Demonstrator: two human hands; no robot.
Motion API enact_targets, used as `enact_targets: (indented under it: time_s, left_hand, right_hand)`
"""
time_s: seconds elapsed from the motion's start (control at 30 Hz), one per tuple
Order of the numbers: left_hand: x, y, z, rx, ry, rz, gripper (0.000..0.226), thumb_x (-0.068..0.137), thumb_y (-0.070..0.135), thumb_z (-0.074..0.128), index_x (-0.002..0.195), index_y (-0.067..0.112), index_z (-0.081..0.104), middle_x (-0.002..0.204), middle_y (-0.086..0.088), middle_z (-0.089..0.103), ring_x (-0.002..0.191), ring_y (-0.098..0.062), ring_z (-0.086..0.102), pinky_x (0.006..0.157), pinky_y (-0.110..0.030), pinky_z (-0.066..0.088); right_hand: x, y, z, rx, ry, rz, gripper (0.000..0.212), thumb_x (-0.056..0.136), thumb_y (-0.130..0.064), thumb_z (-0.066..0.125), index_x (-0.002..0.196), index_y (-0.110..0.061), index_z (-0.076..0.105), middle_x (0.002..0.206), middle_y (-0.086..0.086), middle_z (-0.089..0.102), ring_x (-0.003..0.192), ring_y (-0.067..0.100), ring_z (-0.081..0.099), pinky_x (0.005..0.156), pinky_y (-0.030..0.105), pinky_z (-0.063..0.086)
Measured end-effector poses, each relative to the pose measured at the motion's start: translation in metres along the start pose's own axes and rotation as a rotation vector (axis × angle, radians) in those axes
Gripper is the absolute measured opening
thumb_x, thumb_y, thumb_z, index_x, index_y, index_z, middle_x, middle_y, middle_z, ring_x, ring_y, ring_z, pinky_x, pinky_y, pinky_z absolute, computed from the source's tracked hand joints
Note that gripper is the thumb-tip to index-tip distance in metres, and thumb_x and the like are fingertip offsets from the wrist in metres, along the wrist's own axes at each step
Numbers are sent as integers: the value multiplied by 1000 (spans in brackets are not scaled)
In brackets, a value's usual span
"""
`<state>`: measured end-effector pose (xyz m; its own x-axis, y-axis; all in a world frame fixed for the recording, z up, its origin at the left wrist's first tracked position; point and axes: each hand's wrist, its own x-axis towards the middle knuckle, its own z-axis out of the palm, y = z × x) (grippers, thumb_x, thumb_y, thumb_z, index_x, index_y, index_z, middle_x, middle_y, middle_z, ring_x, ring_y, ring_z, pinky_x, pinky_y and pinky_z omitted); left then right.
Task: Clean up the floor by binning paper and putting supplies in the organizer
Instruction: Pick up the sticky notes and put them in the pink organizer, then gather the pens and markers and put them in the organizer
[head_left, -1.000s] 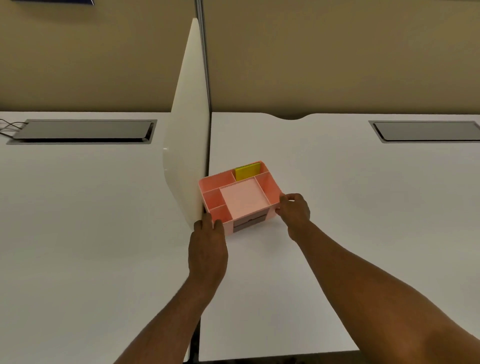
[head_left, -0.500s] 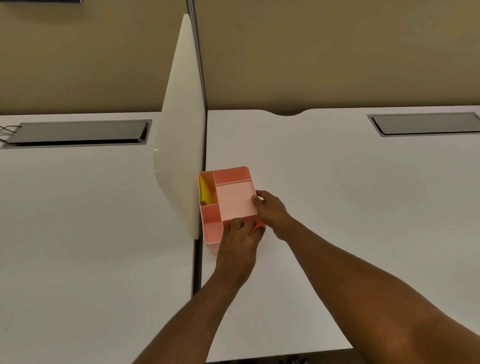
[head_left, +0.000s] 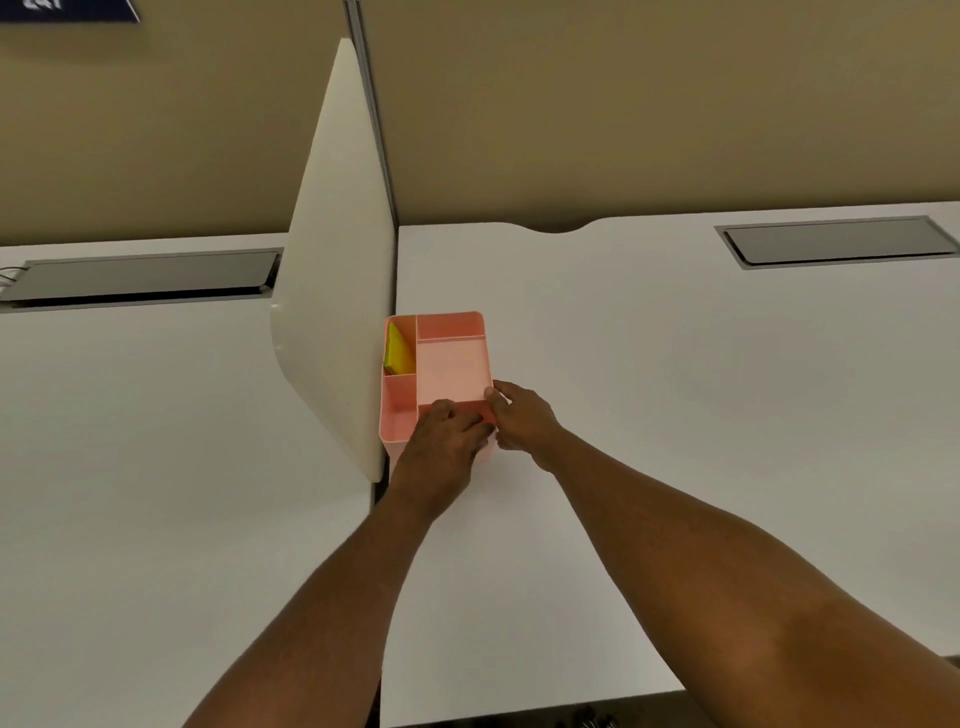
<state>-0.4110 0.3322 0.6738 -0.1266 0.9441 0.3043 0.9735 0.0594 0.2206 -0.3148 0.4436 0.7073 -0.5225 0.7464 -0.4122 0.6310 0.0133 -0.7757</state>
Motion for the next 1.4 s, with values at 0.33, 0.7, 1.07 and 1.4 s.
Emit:
enact_targets:
  time_s: [0.33, 0.7, 1.07, 1.4]
  left_hand:
    - [-9, 7, -3, 66, 13, -95, 44, 80, 22, 77, 122, 12, 65, 124, -10, 67, 115, -34, 60, 102, -48, 44]
    - [-125, 180, 8, -148, -110, -265, 41, 99, 31, 51, 136, 16, 54, 150, -5, 45, 135, -24, 45, 114, -37, 30]
    - [-261, 368, 2, -235, -229, -300, 28, 94, 27, 53, 115, 15, 67, 109, -3, 71, 100, -23, 65, 89, -35, 50]
    - [-340, 438, 30, -284, -425, -402, 30, 96, 28, 52, 116, 14, 69, 114, -2, 72, 105, -18, 65, 91, -33, 53]
  right_hand:
    - [-46, 42, -36, -161, 147, -76, 52, 100, -52, 34, 135, -16, 51, 133, 5, 61, 124, 25, 54, 99, 31, 38]
    - [-201, 149, -67, -139, 280, -49, 41, 101, -47, 37, 117, -18, 62, 114, -3, 69, 102, 19, 65, 81, 24, 39]
    - [-390, 291, -133, -202, 255, -70, 36, 98, -48, 44, 98, -20, 67, 79, -8, 61, 79, 13, 57, 67, 27, 37]
    - [-474, 417, -128, -14, 347, 151, 35, 97, -41, 50, 81, -15, 67, 72, 3, 67, 78, 26, 63, 64, 29, 37]
